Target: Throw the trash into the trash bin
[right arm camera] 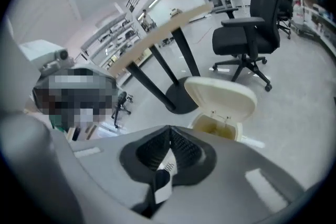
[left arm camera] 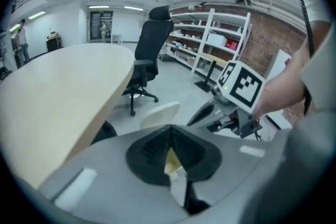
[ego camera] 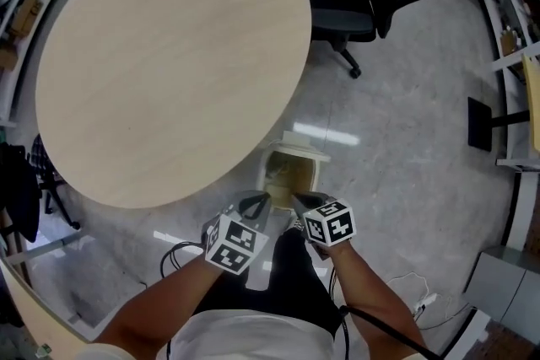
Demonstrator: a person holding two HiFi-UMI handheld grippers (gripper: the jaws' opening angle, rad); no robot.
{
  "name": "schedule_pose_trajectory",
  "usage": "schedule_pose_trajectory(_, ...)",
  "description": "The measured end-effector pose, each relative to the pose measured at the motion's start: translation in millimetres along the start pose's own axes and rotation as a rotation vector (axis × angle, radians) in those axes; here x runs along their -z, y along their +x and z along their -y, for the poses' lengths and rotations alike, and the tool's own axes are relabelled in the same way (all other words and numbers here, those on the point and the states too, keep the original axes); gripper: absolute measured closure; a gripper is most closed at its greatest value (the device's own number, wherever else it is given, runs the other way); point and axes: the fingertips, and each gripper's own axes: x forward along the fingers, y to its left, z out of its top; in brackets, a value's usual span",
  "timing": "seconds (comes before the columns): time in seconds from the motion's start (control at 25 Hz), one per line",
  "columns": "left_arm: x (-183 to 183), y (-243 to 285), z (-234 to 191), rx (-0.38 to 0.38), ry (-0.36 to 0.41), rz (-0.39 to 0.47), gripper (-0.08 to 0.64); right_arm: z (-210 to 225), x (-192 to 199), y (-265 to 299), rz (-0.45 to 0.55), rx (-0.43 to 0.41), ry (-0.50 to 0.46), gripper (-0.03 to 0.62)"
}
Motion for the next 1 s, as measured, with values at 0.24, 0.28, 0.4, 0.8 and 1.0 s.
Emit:
schedule_pose_trajectory(0.24, -70, -51, 12, 0.031, 0.074, 0.131, 0.551, -40, -65, -87, 0.215, -0.001, -0.022, 0.589)
schedule_pose_trajectory(0.28, -83, -61, 12, 0.036, 0.092, 0.151, 0.551, -45, -76, -102, 0.252, 0.008, -0.026, 0.589)
schedule_pose_trajectory(0.4, -109, -96, 12, 0.055, 0.108, 0.198, 0.551, -68, -103, -145, 0.375, 0.031, -0.004, 0.589)
schedule_pose_trajectory(0.8, -181, -201, 20, 0.14, 0.19, 0.421, 0.551, -130, -155, -250, 0.722, 0.187, -0.023, 0.589)
schedule_pose_trajectory(1.0, -191, -213, 18, 0.161, 0.209, 0.453, 0.551, -153, -168, -269, 0.8, 0.247, -0.068, 0.589)
